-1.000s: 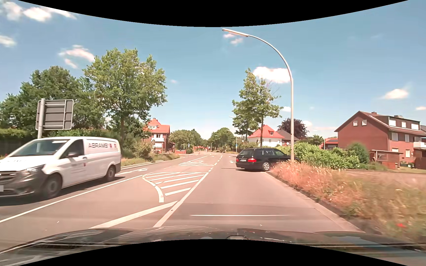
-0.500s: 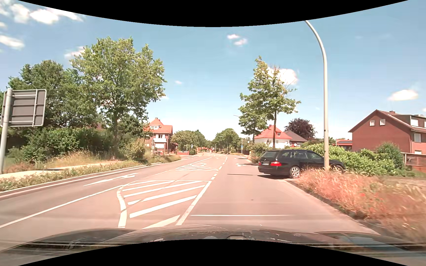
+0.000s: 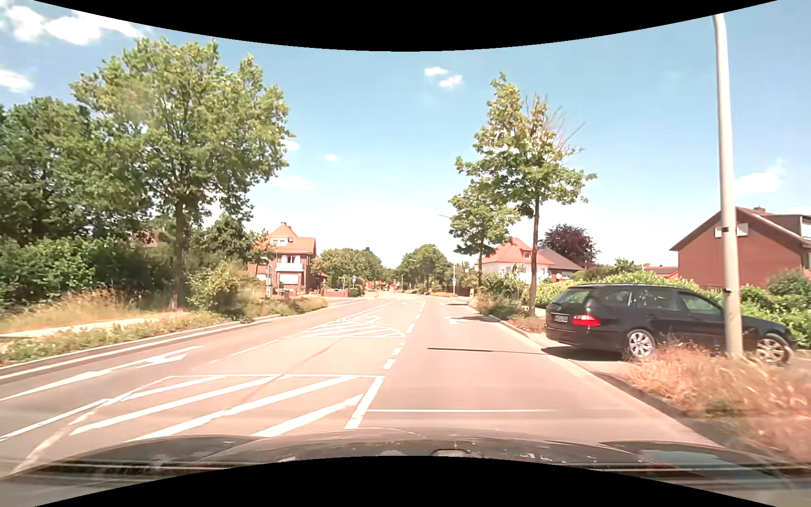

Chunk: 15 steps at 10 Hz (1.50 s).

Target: Follow the waypoints while adhering to traffic rules and regulations

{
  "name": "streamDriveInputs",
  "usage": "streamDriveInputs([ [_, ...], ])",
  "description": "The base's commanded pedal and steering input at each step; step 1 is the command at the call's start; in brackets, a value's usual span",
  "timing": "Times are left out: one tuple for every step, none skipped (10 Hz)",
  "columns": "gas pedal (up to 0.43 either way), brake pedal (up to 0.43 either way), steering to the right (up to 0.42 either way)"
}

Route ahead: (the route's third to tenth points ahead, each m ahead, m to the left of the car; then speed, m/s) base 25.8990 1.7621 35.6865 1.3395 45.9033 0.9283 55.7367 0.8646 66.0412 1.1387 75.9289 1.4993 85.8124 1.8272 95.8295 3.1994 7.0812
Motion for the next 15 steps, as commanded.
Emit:
streamDriveInputs([
  [0.248, 0.000, 0.070],
  [0.248, 0.000, 0.069],
  [0.248, 0.000, 0.066],
  [0.248, 0.000, 0.061],
  [0.248, 0.000, 0.056],
  [0.248, 0.000, 0.051],
  [0.248, 0.000, 0.040],
  [0.248, 0.000, 0.034],
  [0.248, 0.000, 0.027],
  [0.248, 0.000, 0.018],
  [0.248, 0.000, 0.008],
  [0.248, 0.000, 0.001],
  [0.248, 0.000, -0.006],
  [0.248, 0.000, -0.010],
  [0.248, 0.000, -0.010],
])
